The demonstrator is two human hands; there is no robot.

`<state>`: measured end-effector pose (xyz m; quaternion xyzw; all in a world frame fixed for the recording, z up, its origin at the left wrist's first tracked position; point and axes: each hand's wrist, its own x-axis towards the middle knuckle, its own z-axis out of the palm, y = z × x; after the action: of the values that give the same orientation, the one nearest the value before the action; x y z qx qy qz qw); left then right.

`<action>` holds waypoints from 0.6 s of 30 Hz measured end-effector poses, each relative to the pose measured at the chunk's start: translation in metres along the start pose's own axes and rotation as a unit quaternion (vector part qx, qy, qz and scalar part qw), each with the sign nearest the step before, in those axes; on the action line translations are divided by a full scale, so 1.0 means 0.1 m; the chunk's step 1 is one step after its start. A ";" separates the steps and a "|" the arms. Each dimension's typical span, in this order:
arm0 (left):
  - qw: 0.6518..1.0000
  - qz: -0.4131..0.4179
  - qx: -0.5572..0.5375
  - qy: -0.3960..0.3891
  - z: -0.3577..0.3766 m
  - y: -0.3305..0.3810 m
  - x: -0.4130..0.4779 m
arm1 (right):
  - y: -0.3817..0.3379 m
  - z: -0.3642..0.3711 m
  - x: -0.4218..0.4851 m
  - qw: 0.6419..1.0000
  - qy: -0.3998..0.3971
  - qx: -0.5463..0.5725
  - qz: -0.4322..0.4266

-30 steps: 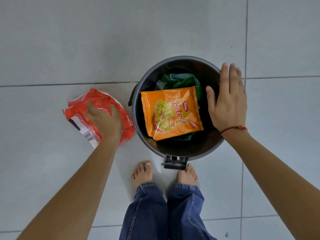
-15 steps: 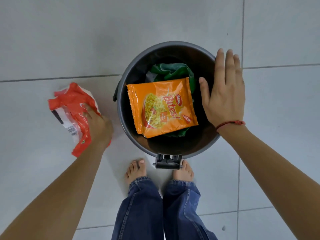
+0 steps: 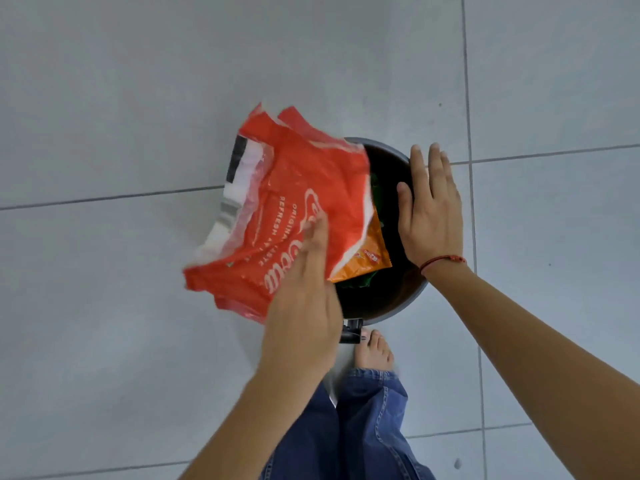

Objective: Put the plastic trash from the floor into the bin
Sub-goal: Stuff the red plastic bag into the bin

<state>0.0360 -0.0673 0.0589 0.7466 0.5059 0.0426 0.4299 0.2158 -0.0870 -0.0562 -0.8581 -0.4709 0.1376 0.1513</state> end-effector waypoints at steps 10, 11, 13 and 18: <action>0.978 -0.127 -0.004 -0.167 0.81 -0.17 0.62 | 0.03 0.02 0.02 0.999 0.018 0.042 0.030; 0.978 -0.113 -0.010 -0.174 0.76 -0.13 0.59 | 0.03 0.02 0.01 0.999 0.017 0.039 0.031; 0.994 -0.029 0.030 -0.098 0.65 -0.08 0.50 | 0.03 0.02 0.01 0.999 0.017 0.034 0.031; 0.950 -0.005 0.313 0.010 0.58 -0.34 0.43 | 0.03 0.02 0.01 0.999 0.010 0.028 0.033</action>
<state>0.0613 -0.0644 -0.0170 0.8406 0.5020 -0.1121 0.1697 0.2177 -0.0869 -0.0594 -0.8702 -0.4365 0.1471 0.1751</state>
